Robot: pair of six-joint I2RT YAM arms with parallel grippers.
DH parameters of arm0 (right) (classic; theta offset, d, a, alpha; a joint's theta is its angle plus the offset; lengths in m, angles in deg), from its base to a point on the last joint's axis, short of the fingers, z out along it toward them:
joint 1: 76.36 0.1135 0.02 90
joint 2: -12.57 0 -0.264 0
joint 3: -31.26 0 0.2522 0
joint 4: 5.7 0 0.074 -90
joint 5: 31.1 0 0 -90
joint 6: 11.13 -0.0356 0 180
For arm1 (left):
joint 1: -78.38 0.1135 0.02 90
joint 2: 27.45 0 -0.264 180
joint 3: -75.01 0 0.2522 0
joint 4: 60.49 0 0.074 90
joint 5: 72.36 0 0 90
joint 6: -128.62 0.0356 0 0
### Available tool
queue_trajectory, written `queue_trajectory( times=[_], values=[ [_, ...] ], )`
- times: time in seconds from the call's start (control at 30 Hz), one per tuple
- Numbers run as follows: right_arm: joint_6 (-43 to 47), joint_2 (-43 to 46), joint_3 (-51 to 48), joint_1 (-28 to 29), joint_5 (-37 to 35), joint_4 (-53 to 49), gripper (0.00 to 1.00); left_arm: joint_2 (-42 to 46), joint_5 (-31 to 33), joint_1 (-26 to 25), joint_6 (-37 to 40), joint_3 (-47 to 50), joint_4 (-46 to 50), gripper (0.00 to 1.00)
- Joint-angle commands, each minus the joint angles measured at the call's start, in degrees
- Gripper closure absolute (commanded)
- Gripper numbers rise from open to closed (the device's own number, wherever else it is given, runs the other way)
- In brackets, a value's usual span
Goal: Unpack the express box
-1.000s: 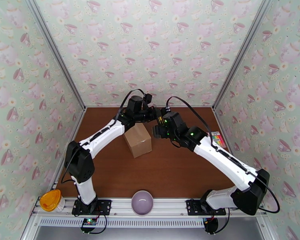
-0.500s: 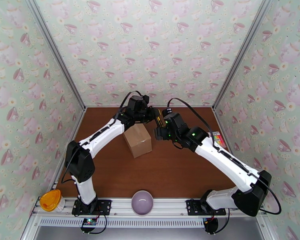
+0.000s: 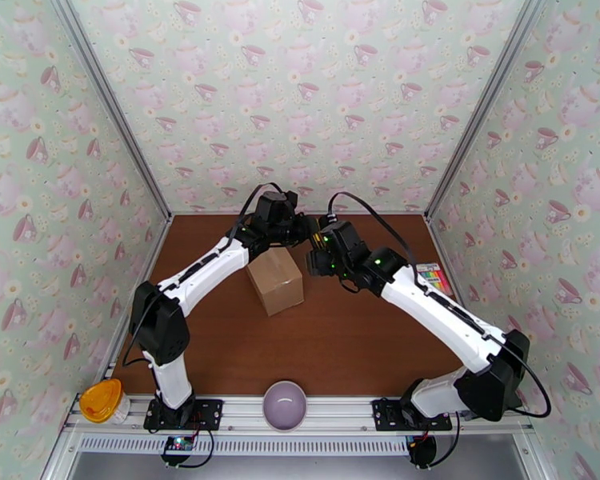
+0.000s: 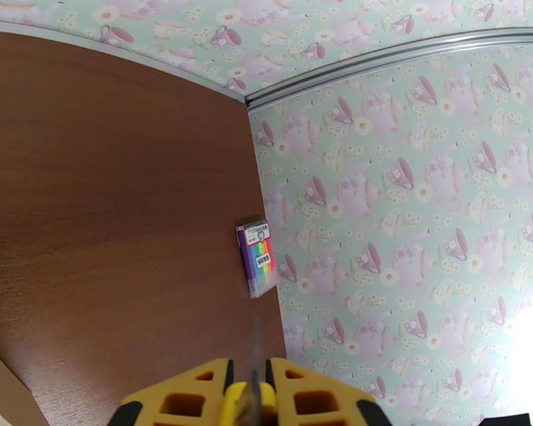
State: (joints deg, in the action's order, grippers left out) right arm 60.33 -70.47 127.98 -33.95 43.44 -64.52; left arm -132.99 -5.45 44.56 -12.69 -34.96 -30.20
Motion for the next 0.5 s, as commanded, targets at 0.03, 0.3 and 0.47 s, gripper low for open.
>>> queue_trajectory(
  times=[0.03, 0.3, 0.47],
  values=[
    [1.78, -0.67, 1.92, 0.37, -2.19, 1.27, 0.25, -0.03, -0.8, 0.18, -1.34, -1.05, -0.89, 1.0],
    [2.29, -2.37, 1.94, 0.3, -1.94, 2.73, 0.34, 1.03, -0.91, 0.24, -1.42, -0.55, -0.8, 1.0],
    [2.67, -2.71, 1.96, 0.27, -2.24, 3.31, 0.43, 1.12, -1.21, 0.25, -1.65, -0.74, -0.98, 1.0]
  ],
)
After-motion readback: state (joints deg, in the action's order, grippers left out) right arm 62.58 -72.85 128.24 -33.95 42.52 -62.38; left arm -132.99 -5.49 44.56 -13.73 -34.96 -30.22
